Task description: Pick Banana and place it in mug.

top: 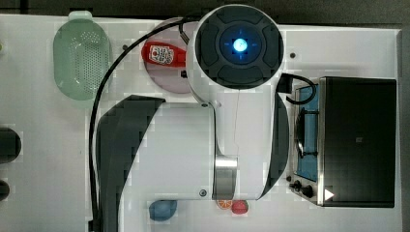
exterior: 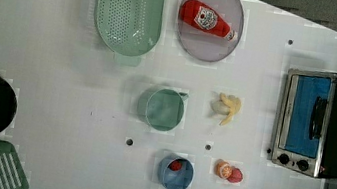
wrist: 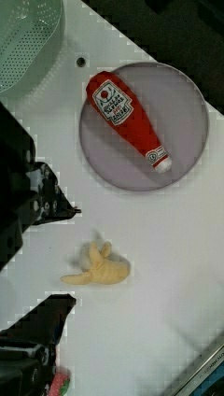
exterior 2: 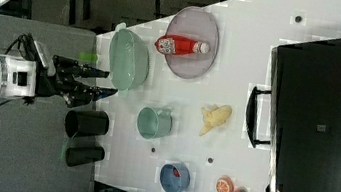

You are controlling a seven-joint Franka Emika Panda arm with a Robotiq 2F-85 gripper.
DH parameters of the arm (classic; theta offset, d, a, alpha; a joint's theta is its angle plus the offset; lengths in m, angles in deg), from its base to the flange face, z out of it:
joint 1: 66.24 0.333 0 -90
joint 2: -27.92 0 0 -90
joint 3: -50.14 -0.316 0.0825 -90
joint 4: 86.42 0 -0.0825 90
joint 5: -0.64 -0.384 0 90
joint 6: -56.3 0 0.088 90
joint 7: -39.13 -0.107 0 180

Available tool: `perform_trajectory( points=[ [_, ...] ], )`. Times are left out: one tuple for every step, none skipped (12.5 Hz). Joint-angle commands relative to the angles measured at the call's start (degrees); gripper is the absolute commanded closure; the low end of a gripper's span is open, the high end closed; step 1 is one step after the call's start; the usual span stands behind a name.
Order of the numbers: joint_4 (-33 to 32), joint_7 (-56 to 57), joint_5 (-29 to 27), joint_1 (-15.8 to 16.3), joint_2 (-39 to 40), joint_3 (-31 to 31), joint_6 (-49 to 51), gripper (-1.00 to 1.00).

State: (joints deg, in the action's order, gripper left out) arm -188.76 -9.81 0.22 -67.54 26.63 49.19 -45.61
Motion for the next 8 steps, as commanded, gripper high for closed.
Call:
perform_trajectory(
  points=[
    [-9.32,3.00,-0.38,-5.27,-15.32,-2.28,7.49,-0.48],
    [-9.46,3.00,-0.38,-5.27,-15.31,-2.26,7.46,-0.68],
    [-9.94,3.00,-0.38,-5.27,-15.27,-2.27,7.36,-0.95],
    [-10.75,3.00,-0.38,-5.27,-15.17,-2.23,7.24,-1.00],
    [-11.83,3.00,-0.38,-5.27,-14.92,-2.23,6.85,-1.00],
    [-13.16,3.00,-0.38,-5.26,-14.52,-2.24,6.11,-1.00],
    [-16.01,3.02,-0.38,-5.26,-13.47,-2.25,3.93,-1.00],
    [-17.84,3.16,-0.39,-5.25,-12.66,-2.27,2.06,-1.00]
  ],
)
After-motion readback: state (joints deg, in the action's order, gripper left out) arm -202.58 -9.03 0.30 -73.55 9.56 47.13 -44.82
